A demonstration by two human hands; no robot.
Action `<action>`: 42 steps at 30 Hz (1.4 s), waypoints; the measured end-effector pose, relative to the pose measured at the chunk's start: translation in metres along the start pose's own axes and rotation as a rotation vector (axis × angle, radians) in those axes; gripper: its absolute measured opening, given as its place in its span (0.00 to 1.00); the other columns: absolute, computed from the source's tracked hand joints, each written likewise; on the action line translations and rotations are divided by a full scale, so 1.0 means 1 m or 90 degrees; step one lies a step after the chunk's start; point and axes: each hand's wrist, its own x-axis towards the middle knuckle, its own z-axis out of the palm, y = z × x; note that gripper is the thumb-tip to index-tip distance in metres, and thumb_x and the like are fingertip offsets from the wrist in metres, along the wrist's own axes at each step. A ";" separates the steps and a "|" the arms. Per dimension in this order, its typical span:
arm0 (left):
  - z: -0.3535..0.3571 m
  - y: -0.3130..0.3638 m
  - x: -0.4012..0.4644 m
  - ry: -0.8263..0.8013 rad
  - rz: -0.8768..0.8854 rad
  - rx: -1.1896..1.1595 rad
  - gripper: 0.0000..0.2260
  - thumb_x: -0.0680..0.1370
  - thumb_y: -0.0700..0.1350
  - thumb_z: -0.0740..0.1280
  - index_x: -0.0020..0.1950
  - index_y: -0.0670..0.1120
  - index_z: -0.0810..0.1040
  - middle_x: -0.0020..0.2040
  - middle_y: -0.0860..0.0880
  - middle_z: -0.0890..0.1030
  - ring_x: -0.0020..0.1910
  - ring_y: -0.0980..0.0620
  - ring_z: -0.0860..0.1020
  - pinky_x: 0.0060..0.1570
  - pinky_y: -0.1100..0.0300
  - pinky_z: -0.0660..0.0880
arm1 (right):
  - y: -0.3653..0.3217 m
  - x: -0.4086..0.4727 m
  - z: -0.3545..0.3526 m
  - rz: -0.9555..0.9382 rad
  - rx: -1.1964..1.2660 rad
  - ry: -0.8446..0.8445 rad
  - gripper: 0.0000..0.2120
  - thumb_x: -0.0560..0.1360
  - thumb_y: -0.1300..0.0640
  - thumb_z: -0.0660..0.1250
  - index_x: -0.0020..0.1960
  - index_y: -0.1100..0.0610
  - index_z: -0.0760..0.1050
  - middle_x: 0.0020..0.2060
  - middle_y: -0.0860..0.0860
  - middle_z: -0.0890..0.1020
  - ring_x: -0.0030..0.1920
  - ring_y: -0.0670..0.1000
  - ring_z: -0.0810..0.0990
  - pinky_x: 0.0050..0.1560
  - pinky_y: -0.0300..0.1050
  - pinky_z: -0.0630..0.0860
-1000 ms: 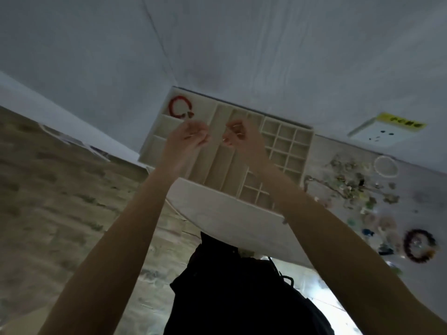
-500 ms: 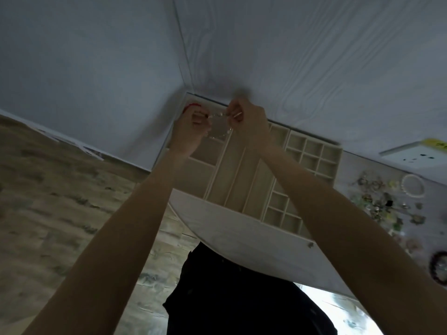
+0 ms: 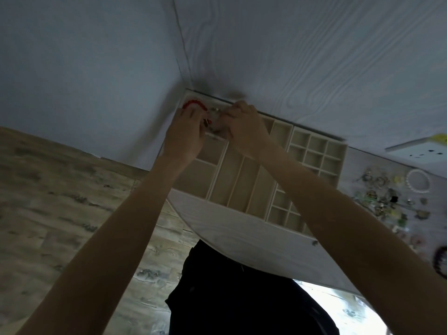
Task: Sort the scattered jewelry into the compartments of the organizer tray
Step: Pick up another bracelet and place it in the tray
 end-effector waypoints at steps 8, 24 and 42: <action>0.001 -0.002 -0.008 -0.062 0.030 0.110 0.13 0.72 0.41 0.62 0.49 0.38 0.82 0.48 0.40 0.82 0.52 0.38 0.76 0.46 0.48 0.71 | 0.009 -0.001 -0.010 -0.042 -0.204 -0.130 0.15 0.70 0.54 0.58 0.38 0.57 0.82 0.38 0.52 0.83 0.50 0.57 0.79 0.55 0.51 0.60; 0.003 -0.002 0.005 -0.075 0.046 0.024 0.02 0.71 0.45 0.71 0.40 0.49 0.84 0.42 0.46 0.82 0.47 0.40 0.76 0.44 0.55 0.67 | 0.013 -0.004 -0.003 -0.048 -0.198 -0.114 0.18 0.70 0.51 0.54 0.39 0.54 0.82 0.41 0.49 0.83 0.52 0.56 0.79 0.54 0.50 0.59; 0.006 -0.019 0.019 -0.063 0.151 0.129 0.17 0.74 0.47 0.55 0.48 0.47 0.84 0.51 0.50 0.83 0.55 0.44 0.77 0.52 0.50 0.65 | 0.013 -0.012 0.000 -0.110 -0.164 -0.088 0.20 0.72 0.49 0.52 0.44 0.52 0.82 0.42 0.49 0.83 0.54 0.57 0.78 0.51 0.49 0.69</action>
